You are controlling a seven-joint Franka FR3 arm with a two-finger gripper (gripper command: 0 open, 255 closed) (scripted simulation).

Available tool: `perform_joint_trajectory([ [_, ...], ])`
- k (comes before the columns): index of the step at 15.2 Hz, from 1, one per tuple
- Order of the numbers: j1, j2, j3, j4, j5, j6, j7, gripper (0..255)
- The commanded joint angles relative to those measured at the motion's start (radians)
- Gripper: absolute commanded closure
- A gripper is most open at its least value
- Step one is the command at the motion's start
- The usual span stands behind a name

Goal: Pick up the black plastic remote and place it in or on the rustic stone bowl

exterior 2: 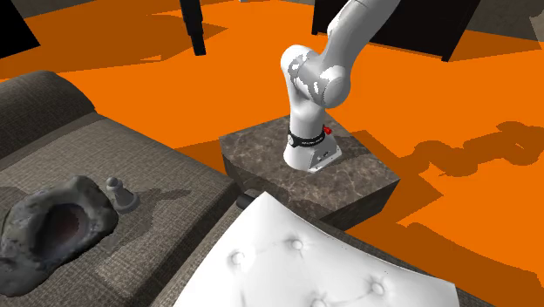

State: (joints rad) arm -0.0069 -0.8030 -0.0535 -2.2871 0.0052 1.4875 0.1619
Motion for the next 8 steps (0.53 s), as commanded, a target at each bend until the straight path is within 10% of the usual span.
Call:
perform_joint_trajectory([
  [1, 0.0, 0.0, 0.0, 0.0, 0.0, 0.0, 0.0, 0],
  [8, -0.03, -0.126, 0.146, -0.252, 0.109, 0.14, 0.276, 0],
])
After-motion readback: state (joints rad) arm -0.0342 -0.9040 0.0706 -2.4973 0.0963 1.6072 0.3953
